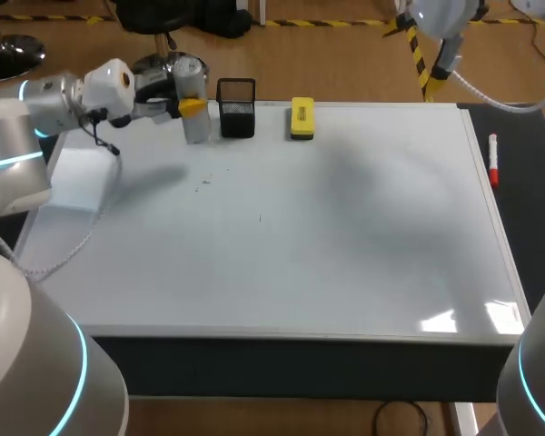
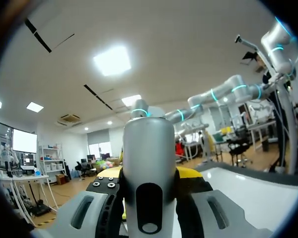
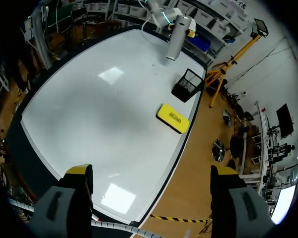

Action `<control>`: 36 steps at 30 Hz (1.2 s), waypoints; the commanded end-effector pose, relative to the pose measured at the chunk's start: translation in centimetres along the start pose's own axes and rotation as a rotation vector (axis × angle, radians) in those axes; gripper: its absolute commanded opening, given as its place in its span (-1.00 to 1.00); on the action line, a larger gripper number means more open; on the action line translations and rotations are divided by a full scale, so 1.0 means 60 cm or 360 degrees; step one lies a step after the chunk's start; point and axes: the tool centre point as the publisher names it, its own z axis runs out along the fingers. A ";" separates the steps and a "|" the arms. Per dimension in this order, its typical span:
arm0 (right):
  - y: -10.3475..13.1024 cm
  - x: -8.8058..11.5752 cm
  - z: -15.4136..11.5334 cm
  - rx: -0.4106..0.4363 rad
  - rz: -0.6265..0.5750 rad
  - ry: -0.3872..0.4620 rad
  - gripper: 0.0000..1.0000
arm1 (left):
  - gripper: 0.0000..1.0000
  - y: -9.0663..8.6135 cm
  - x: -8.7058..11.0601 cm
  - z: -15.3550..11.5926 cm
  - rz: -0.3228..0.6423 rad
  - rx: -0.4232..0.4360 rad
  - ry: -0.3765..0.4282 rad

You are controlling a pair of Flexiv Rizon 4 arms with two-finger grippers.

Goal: Pick up the inspection probe, press it on each red-marked spot on the whiteboard one by one, put down the probe, pick up the eraser, and wipe off all the red marks.

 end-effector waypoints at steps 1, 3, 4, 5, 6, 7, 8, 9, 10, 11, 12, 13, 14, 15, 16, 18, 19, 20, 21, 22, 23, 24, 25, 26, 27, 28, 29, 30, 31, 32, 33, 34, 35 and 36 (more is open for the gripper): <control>0.000 -0.001 -0.001 0.0004 -0.0002 0.0005 1.00 | -1.00 -0.018 -0.041 0.006 0.0029 -0.0006 0.0075; 0.000 -0.001 -0.001 0.0004 -0.0002 0.0005 1.00 | -1.00 -0.028 -0.054 0.007 0.0057 -0.0011 0.0084; 0.000 -0.001 -0.001 0.0004 -0.0002 0.0005 1.00 | -1.00 -0.033 -0.060 0.009 0.0069 -0.0011 0.0085; 0.000 -0.001 -0.001 0.0004 -0.0002 0.0005 1.00 | -1.00 -0.037 -0.064 0.011 0.0085 -0.0016 0.0094; 0.000 -0.001 -0.001 0.0004 -0.0002 0.0005 1.00 | -1.00 -0.042 -0.071 0.014 0.0096 -0.0014 0.0105; 0.000 -0.001 -0.001 0.0004 -0.0002 0.0005 1.00 | -1.00 -0.044 -0.074 0.016 0.0097 -0.0013 0.0107; 0.000 -0.001 -0.001 0.0004 -0.0002 0.0005 1.00 | -1.00 -0.046 -0.079 0.021 0.0102 -0.0020 0.0128; 0.000 -0.001 -0.001 0.0004 -0.0002 0.0005 1.00 | -1.00 -0.048 -0.082 0.025 0.0102 -0.0016 0.0135; 0.000 -0.001 -0.001 0.0004 -0.0002 0.0005 1.00 | -1.00 -0.049 -0.086 0.029 0.0102 -0.0009 0.0146; 0.000 -0.001 -0.001 0.0004 -0.0002 0.0005 1.00 | -1.00 -0.050 -0.089 0.034 0.0105 -0.0013 0.0158; 0.000 -0.001 -0.001 0.0004 -0.0002 0.0005 1.00 | -1.00 -0.050 -0.093 0.038 0.0104 0.0000 0.0167; 0.000 -0.001 -0.001 0.0004 -0.0002 0.0005 1.00 | -1.00 -0.051 -0.096 0.042 0.0100 0.0013 0.0176; 0.000 -0.001 -0.001 0.0004 -0.0002 0.0005 1.00 | -1.00 -0.051 -0.099 0.048 0.0102 0.0014 0.0184; 0.000 -0.001 -0.001 0.0004 -0.0002 0.0005 1.00 | -1.00 -0.051 -0.102 0.053 0.0104 0.0021 0.0192; 0.000 -0.001 -0.001 0.0004 -0.0002 0.0005 1.00 | -1.00 -0.051 -0.105 0.059 0.0101 0.0037 0.0207; 0.000 -0.001 -0.001 0.0004 -0.0002 0.0005 1.00 | -1.00 -0.049 -0.111 0.070 0.0091 0.0048 0.0224; 0.000 -0.001 -0.001 0.0004 -0.0002 0.0005 1.00 | -1.00 -0.048 -0.114 0.075 0.0085 0.0056 0.0235; 0.000 -0.001 -0.001 0.0004 -0.0002 0.0005 1.00 | -1.00 -0.047 -0.116 0.080 0.0075 0.0064 0.0245; 0.000 -0.001 -0.001 0.0004 -0.0002 0.0005 1.00 | -1.00 -0.047 -0.119 0.084 0.0074 0.0080 0.0250; 0.000 -0.001 -0.001 0.0004 -0.0002 0.0005 1.00 | -1.00 -0.047 -0.121 0.088 0.0078 0.0080 0.0257; 0.000 -0.001 -0.001 0.0004 -0.0002 0.0005 1.00 | -1.00 -0.047 -0.124 0.093 0.0079 0.0080 0.0265; 0.000 -0.001 -0.001 0.0004 -0.0002 0.0005 1.00 | -1.00 -0.045 -0.126 0.096 0.0079 0.0081 0.0267; 0.000 -0.001 -0.001 0.0004 -0.0002 0.0005 1.00 | -1.00 -0.044 -0.130 0.100 0.0079 0.0084 0.0276; 0.000 -0.001 -0.001 0.0004 -0.0002 0.0005 1.00 | -1.00 -0.042 -0.133 0.103 0.0076 0.0085 0.0284; 0.000 -0.001 -0.001 0.0004 -0.0002 0.0005 1.00 | -1.00 -0.040 -0.136 0.106 0.0074 0.0087 0.0286; 0.000 -0.001 -0.001 0.0004 -0.0002 0.0005 1.00 | -1.00 -0.038 -0.138 0.109 0.0070 0.0090 0.0294; 0.000 -0.001 -0.001 0.0004 -0.0002 0.0005 1.00 | -1.00 -0.036 -0.140 0.113 0.0069 0.0089 0.0297; 0.000 -0.001 -0.001 0.0004 -0.0002 0.0005 1.00 | -1.00 -0.033 -0.142 0.116 0.0062 0.0092 0.0303; 0.000 -0.001 -0.001 0.0004 -0.0002 0.0005 1.00 | -1.00 -0.030 -0.145 0.119 0.0060 0.0092 0.0305; 0.000 -0.001 -0.001 0.0004 -0.0002 0.0005 1.00 | -1.00 -0.027 -0.147 0.121 0.0055 0.0091 0.0307; 0.000 -0.001 -0.001 0.0004 -0.0002 0.0005 1.00 | -1.00 -0.023 -0.149 0.124 0.0043 0.0095 0.0309; 0.000 -0.001 -0.001 0.0004 -0.0002 0.0005 1.00 | -1.00 -0.019 -0.150 0.126 0.0040 0.0093 0.0310; 0.000 -0.001 -0.001 0.0004 -0.0002 0.0005 1.00 | -1.00 -0.015 -0.152 0.128 0.0027 0.0091 0.0315; 0.000 -0.001 -0.001 0.0004 -0.0002 0.0005 1.00 | -1.00 -0.010 -0.154 0.130 0.0014 0.0090 0.0319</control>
